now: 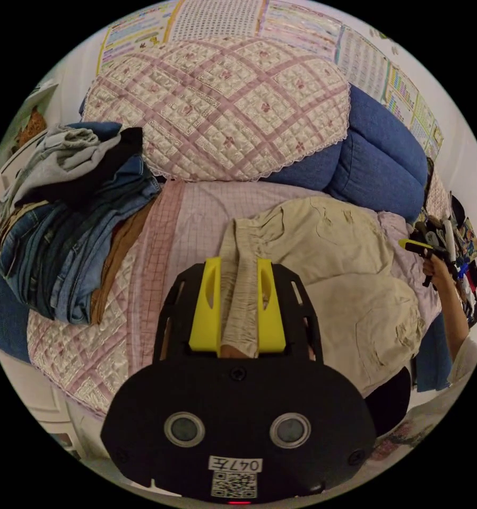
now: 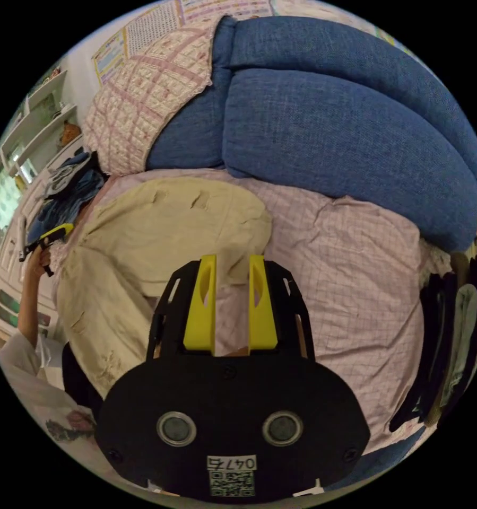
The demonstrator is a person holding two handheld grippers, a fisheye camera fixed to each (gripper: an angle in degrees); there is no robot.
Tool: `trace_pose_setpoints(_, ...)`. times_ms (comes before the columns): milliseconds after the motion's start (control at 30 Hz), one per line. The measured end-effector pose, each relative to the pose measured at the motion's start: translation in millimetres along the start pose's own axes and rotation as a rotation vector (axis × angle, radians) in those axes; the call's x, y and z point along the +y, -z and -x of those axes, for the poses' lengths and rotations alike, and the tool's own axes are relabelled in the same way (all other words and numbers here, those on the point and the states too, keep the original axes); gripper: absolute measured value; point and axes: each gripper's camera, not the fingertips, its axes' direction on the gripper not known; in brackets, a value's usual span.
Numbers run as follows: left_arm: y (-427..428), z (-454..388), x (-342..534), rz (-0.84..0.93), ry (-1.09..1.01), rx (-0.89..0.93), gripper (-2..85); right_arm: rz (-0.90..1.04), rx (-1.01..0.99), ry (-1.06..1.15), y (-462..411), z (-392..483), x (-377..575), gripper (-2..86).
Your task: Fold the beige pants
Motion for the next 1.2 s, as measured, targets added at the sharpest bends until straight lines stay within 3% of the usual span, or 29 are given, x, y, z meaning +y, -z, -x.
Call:
trace_pose_setpoints(233,-106,-9,-60,0.141,0.035,0.078,9.5,0.154,-0.09,-0.122,-40,-40,-70,4.5)
trace_pose_setpoints(367,-166,-45,-46,0.235,-0.097,0.054,0.8,0.178,-0.037,-0.037,-30,-20,-82,1.3)
trace_pose_setpoints(500,-152,-57,-31,0.126,-0.119,-0.057,-0.7,0.035,0.044,0.084,24,17,-82,-0.1)
trace_pose_setpoints(567,-124,-56,-20,-0.021,-0.092,-0.272,-0.8,-0.026,0.106,0.128,52,37,-81,-0.2)
trace_pose_setpoints(633,-118,-52,-17,-0.043,-0.084,-0.325,-0.7,-0.002,0.135,0.124,54,44,-86,-0.1)
trace_pose_setpoints(733,-140,-48,-17,0.093,-0.087,-0.09,0.3,0.121,0.21,0.042,40,43,-94,1.1)
trace_pose_setpoints(867,-147,-45,-8,0.137,-0.002,0.13,10.3,-0.077,0.142,-0.013,108,59,-77,2.5)
trace_pose_setpoints(1000,-164,-46,-7,0.225,0.035,0.025,11.6,-0.171,0.136,0.078,175,96,-51,1.8)
trace_pose_setpoints(1100,-172,-44,-3,0.281,0.074,0.042,11.2,-0.194,0.109,0.129,222,128,-19,1.0)
trace_pose_setpoints(1200,-145,-60,3,0.235,-0.014,0.051,5.0,-0.229,0.086,0.16,261,156,21,0.3)
